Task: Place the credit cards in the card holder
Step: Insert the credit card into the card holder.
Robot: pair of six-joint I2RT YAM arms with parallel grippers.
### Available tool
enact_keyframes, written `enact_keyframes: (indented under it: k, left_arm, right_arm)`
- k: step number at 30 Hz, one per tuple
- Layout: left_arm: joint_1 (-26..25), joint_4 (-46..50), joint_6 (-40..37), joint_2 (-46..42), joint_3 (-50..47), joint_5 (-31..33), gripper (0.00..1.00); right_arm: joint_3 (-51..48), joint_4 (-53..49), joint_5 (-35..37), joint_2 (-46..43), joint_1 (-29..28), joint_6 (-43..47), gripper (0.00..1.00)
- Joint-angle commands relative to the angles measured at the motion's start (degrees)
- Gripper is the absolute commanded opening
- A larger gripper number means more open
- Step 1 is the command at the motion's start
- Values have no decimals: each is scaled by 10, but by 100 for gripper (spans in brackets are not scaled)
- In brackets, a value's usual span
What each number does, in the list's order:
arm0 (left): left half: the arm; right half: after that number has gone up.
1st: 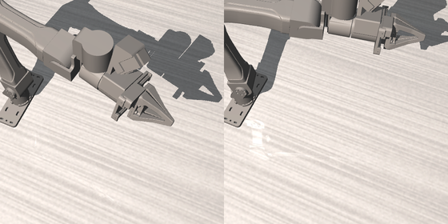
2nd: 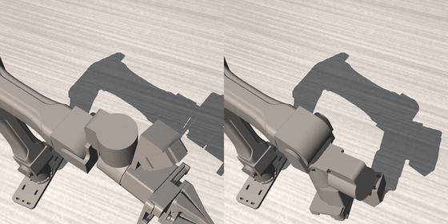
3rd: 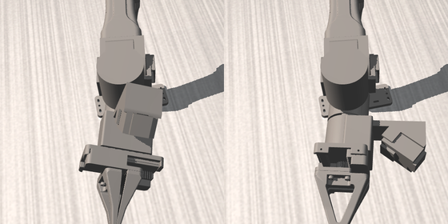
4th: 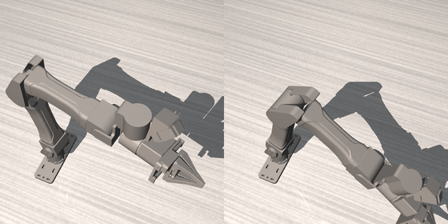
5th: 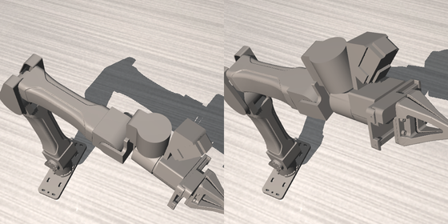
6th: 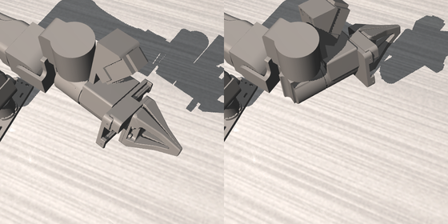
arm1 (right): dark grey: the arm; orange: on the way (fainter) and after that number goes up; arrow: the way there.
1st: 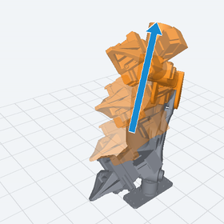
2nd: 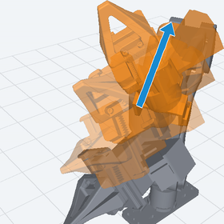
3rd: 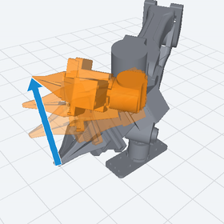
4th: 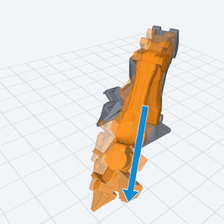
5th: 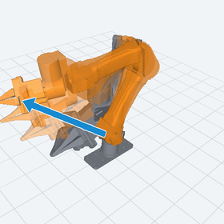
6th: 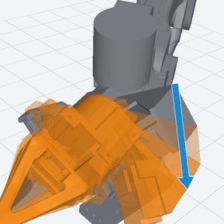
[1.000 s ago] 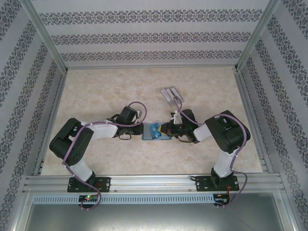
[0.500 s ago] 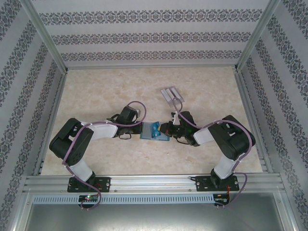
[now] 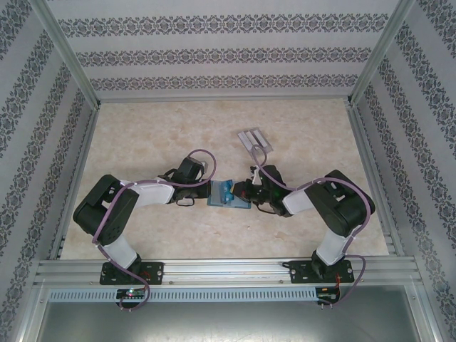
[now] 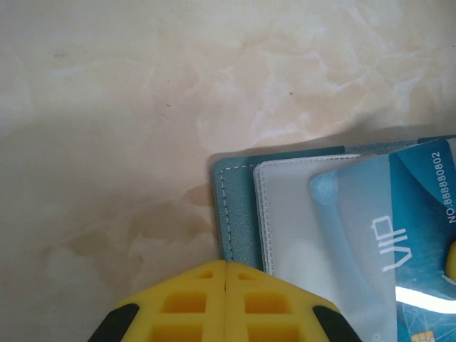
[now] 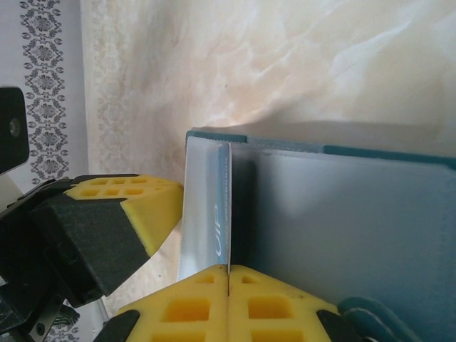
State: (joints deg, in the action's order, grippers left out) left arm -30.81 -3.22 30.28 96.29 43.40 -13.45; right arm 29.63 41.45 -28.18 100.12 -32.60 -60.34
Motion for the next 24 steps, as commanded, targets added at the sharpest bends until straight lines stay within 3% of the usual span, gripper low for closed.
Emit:
enact_keyframes:
  k: [1, 3, 11, 16, 24]
  left_arm:
    - [-3, 22, 9, 25, -11, 16, 0]
    - [-3, 23, 10, 22, -12, 18, 0]
    - [-3, 26, 14, 16, -15, 20, 0]
    - [-3, 19, 21, 19, -15, 13, 0]
    - [-3, 18, 23, 17, -15, 9, 0]
  right_arm:
    - [8, -9, 23, 9, -14, -18, 9]
    - [8, -23, 36, 4, -25, -20, 13]
    - [19, -120, 88, -18, -44, -14, 14]
    - [27, -172, 108, -36, -49, -8, 8]
    - [39, -169, 153, -24, -60, -32, 0]
